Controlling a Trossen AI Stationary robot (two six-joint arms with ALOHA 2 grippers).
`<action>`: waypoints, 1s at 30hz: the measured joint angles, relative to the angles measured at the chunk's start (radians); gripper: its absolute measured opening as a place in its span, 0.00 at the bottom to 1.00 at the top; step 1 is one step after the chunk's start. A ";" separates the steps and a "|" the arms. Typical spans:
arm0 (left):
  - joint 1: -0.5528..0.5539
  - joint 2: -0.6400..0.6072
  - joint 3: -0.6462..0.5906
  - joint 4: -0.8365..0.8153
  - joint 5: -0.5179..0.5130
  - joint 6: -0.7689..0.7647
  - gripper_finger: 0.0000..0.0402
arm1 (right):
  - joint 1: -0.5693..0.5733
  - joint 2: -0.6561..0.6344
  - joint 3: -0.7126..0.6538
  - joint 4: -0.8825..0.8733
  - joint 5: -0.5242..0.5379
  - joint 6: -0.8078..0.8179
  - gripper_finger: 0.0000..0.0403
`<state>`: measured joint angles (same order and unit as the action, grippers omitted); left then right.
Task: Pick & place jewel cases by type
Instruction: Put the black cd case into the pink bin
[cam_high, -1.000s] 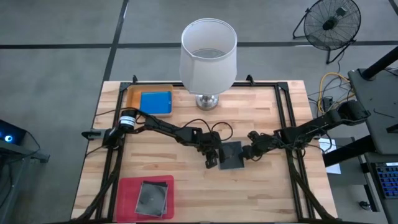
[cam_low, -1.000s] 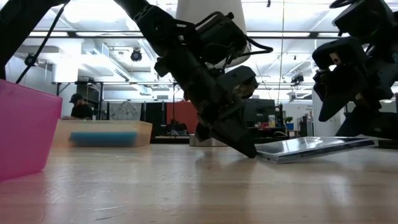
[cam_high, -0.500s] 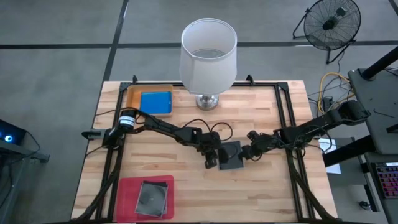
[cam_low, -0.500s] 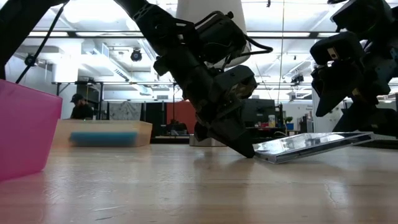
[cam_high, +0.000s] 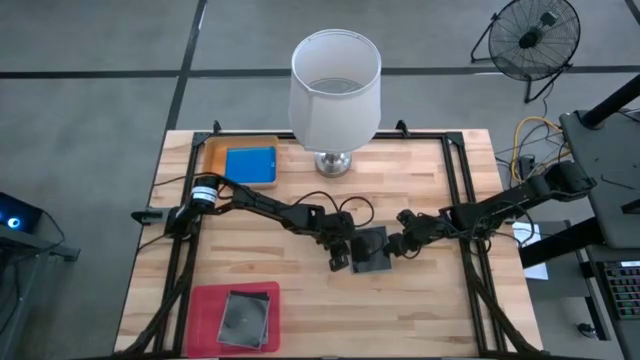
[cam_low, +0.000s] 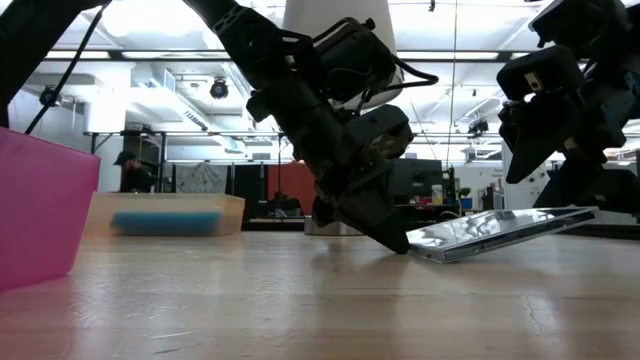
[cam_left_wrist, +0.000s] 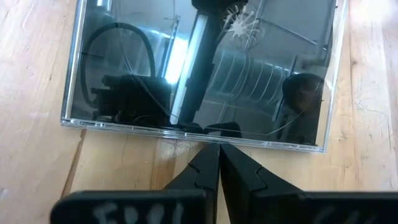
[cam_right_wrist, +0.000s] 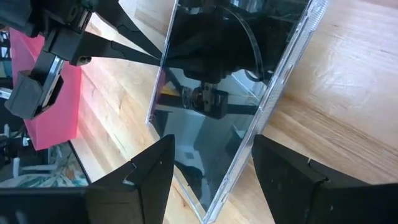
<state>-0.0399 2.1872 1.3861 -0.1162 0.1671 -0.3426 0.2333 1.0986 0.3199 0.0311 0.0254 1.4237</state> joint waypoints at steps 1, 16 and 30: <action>0.000 0.000 0.000 0.000 0.000 0.000 0.00 | 0.000 -0.002 0.000 0.000 0.000 0.004 0.51; 0.003 0.000 0.007 0.025 0.000 -0.002 0.00 | 0.000 0.004 0.059 -0.129 0.004 -0.009 0.51; 0.004 0.000 0.015 0.045 0.000 -0.006 0.00 | 0.000 0.034 0.093 -0.189 -0.003 -0.018 0.51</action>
<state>-0.0357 2.1876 1.4014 -0.0715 0.1673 -0.3485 0.2329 1.1324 0.4131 -0.1575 0.0227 1.4054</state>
